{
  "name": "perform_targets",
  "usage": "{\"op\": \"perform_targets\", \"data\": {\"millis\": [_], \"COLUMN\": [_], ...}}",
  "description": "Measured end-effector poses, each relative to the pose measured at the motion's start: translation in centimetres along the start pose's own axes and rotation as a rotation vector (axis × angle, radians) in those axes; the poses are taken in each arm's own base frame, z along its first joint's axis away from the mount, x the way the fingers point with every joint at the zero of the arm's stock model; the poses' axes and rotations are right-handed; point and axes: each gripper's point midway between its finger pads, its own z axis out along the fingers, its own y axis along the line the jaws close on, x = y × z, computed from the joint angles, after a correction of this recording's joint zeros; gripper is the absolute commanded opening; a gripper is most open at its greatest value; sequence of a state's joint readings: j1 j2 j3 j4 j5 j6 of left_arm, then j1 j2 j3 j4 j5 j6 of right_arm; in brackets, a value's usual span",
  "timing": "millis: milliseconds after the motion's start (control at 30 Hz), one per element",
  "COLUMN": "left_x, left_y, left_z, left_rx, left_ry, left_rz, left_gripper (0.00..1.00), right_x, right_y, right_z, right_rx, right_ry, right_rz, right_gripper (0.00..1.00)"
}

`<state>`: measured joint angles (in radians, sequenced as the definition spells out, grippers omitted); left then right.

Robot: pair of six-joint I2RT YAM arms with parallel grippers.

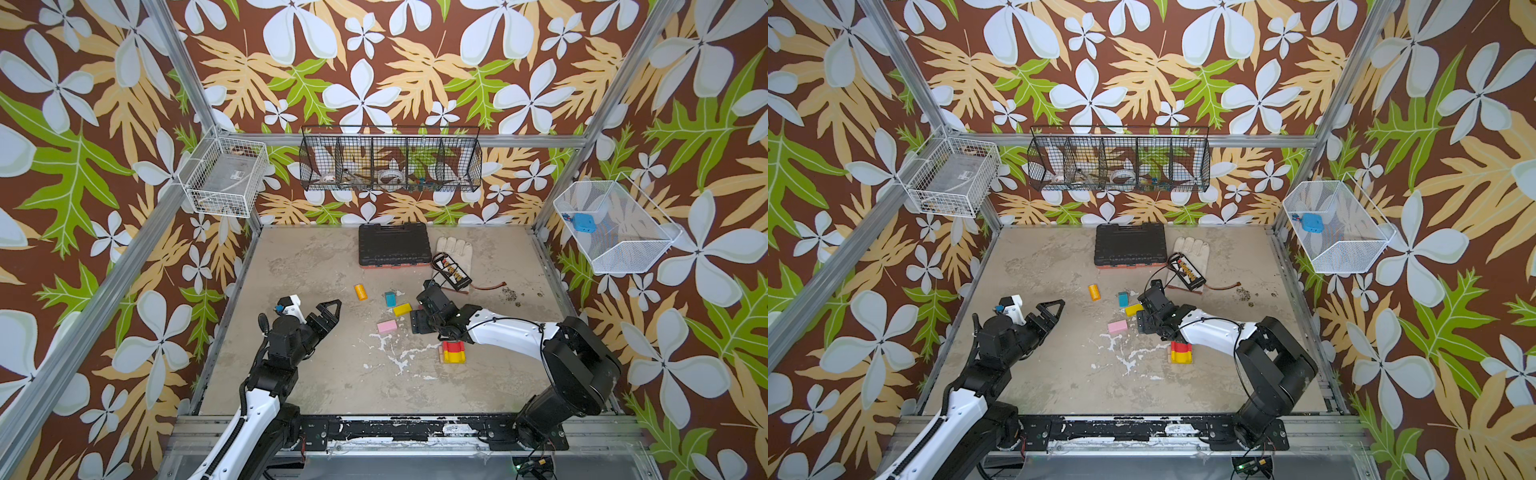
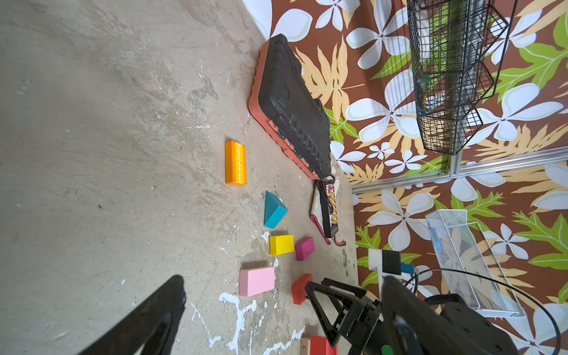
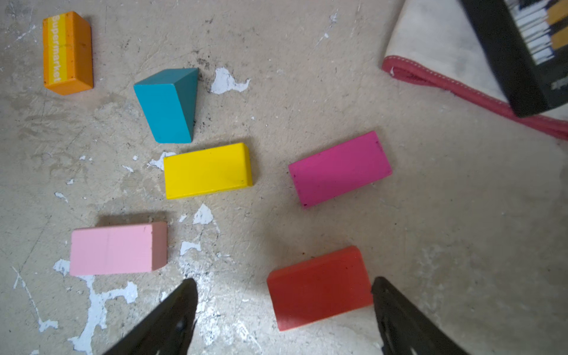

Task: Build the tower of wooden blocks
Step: 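Lower the right gripper and close it on the red rectangular block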

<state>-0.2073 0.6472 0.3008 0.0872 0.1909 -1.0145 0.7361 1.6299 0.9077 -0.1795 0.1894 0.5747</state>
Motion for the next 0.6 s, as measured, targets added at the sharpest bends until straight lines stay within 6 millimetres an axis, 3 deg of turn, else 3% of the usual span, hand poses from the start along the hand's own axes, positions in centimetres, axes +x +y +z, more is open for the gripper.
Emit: {"op": "perform_targets", "data": {"millis": [300,600], "left_x": [-0.2,0.0], "left_y": [-0.5,-0.8], "left_z": [-0.2,-0.2], "left_rx": [0.011,0.023], "left_ry": [-0.001,0.010], "left_rz": [0.005,0.003], "left_gripper": [1.00,1.00], "right_x": [1.1,1.7], "right_y": [-0.6,-3.3], "right_z": [0.9,2.1], "right_rx": [0.020,0.086], "right_ry": [0.029,0.054], "right_rz": [-0.005,0.024], "right_gripper": [0.88,0.88]}}
